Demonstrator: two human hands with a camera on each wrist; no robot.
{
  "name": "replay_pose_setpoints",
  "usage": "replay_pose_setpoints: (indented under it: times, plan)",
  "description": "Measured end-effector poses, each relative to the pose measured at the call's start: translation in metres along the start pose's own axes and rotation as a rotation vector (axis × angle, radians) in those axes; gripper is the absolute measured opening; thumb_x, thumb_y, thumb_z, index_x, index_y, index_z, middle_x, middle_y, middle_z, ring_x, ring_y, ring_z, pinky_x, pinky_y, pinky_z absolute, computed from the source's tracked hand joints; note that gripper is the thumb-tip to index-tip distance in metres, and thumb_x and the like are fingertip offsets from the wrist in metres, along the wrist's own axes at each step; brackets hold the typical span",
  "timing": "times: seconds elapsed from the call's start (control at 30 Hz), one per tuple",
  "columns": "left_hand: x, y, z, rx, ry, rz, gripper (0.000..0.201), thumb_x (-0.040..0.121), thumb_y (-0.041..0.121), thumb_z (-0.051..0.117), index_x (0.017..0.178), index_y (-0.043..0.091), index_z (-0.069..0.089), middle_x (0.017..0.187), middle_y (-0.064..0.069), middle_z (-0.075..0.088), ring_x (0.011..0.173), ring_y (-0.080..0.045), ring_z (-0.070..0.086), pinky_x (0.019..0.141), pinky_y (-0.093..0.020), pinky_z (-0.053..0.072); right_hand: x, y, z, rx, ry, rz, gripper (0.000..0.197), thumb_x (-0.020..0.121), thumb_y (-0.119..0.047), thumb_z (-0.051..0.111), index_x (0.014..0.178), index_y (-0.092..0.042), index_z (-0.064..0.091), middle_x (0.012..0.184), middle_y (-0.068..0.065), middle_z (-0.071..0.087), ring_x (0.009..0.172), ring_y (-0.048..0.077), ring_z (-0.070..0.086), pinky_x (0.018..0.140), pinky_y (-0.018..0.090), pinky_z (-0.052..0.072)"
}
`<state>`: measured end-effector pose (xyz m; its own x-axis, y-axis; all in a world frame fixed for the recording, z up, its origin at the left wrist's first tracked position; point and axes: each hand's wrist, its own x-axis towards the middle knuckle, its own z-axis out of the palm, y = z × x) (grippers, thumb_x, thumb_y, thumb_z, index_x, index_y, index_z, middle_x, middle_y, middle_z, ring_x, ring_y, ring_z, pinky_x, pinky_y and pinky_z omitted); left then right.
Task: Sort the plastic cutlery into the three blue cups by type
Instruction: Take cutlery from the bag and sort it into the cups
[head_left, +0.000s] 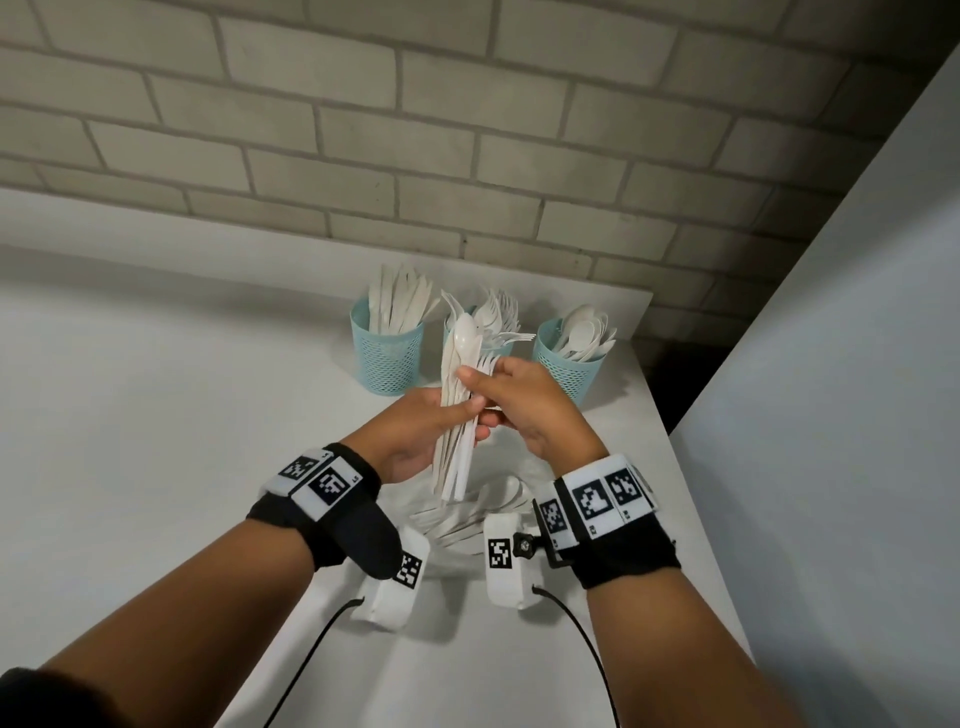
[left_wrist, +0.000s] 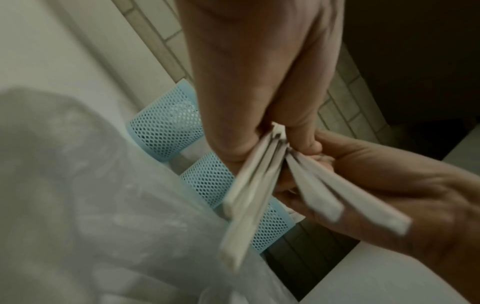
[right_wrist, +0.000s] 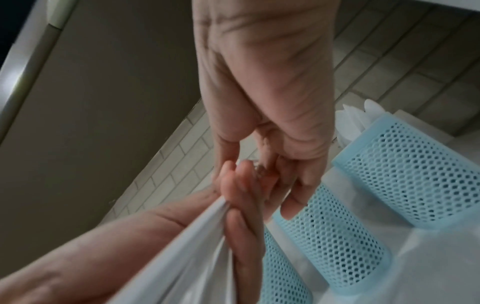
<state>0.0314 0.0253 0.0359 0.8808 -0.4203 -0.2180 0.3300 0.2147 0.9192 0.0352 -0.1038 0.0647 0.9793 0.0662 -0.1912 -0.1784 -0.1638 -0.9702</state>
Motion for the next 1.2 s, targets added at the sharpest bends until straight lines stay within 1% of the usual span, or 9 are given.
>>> replay_pose_setpoints:
  times: [0.13,0.23,0.47,0.57,0.7,0.83,0.97,1.07,1.2]
  plan:
    - [-0.002,-0.001,-0.002,-0.093,-0.024,-0.062,0.015,0.096,0.015,0.046,0.097,0.007,0.06,0.072,-0.001,0.064,0.059,-0.007,0.06,0.056,-0.018,0.052,0.003,0.004,-0.001,0.073,0.031,-0.009,0.004,0.085,-0.01,0.066,0.083,-0.009,0.063,0.076,0.007,0.066,0.063,0.017,0.061,0.061,0.021,0.054]
    - [-0.004,0.0,-0.004,-0.173,-0.064,-0.088,0.018,0.097,0.013,0.044,0.099,0.004,0.06,0.076,-0.003,0.063,0.062,-0.01,0.061,0.059,-0.02,0.053,0.007,0.007,-0.003,0.093,0.039,0.006,0.004,0.087,-0.01,0.063,0.083,-0.013,0.064,0.083,0.011,0.063,0.074,0.021,0.057,0.07,0.024,0.054]
    - [-0.009,-0.001,0.002,-0.081,0.041,-0.026,0.014,0.093,0.013,0.052,0.103,0.01,0.062,0.086,-0.006,0.07,0.066,-0.009,0.069,0.058,-0.018,0.056,0.005,0.008,-0.004,0.157,0.096,-0.018,0.002,0.088,-0.011,0.062,0.087,-0.011,0.064,0.087,0.01,0.067,0.075,0.02,0.062,0.065,0.025,0.056]
    - [-0.008,-0.004,0.007,-0.043,0.09,0.022,0.014,0.092,0.011,0.053,0.105,0.01,0.06,0.086,-0.006,0.069,0.064,-0.006,0.069,0.055,-0.016,0.053,0.008,0.009,-0.004,0.203,0.158,0.01,0.025,0.086,-0.017,0.066,0.107,-0.007,0.058,0.102,0.013,0.067,0.082,0.021,0.065,0.067,0.028,0.057]
    - [-0.005,-0.01,0.007,0.045,0.12,0.009,0.029,0.091,0.016,0.058,0.118,0.005,0.057,0.089,-0.007,0.069,0.071,-0.007,0.068,0.065,-0.017,0.054,0.014,0.009,-0.006,0.168,0.166,-0.059,0.072,0.081,-0.036,0.069,0.14,-0.023,0.03,0.131,0.002,0.05,0.113,0.019,0.056,0.081,0.03,0.051]
    - [-0.005,-0.01,0.007,0.055,0.12,-0.008,0.028,0.09,0.014,0.059,0.115,0.002,0.058,0.085,-0.005,0.069,0.068,-0.005,0.068,0.062,-0.014,0.053,0.016,0.007,-0.008,-0.274,0.153,-0.215,0.06,0.08,-0.045,0.067,0.131,-0.022,0.047,0.13,-0.003,0.048,0.12,0.014,0.046,0.1,0.035,0.043]
    - [-0.007,-0.009,0.008,0.086,0.111,-0.04,0.017,0.09,0.017,0.059,0.104,0.007,0.061,0.083,-0.003,0.069,0.061,-0.002,0.066,0.054,-0.013,0.05,0.016,0.004,-0.007,-0.338,0.074,-0.265,0.036,0.085,-0.037,0.064,0.11,-0.011,0.061,0.1,0.003,0.064,0.092,0.018,0.061,0.084,0.035,0.051]
    - [-0.009,-0.009,0.007,0.078,0.095,-0.064,0.017,0.091,0.02,0.058,0.104,0.009,0.062,0.083,0.0,0.069,0.058,-0.001,0.063,0.05,-0.014,0.048,0.019,0.004,-0.009,-0.285,0.055,-0.264,0.028,0.091,-0.034,0.056,0.102,-0.008,0.061,0.099,0.011,0.067,0.09,0.022,0.064,0.084,0.036,0.051]
    - [-0.01,-0.009,0.005,0.129,0.044,-0.061,0.015,0.093,0.024,0.054,0.102,0.016,0.063,0.081,0.005,0.066,0.061,-0.002,0.059,0.056,-0.016,0.047,0.023,-0.002,-0.016,-0.148,0.179,-0.248,0.022,0.097,-0.03,0.045,0.095,-0.012,0.058,0.085,0.0,0.065,0.074,0.006,0.059,0.062,0.013,0.045]
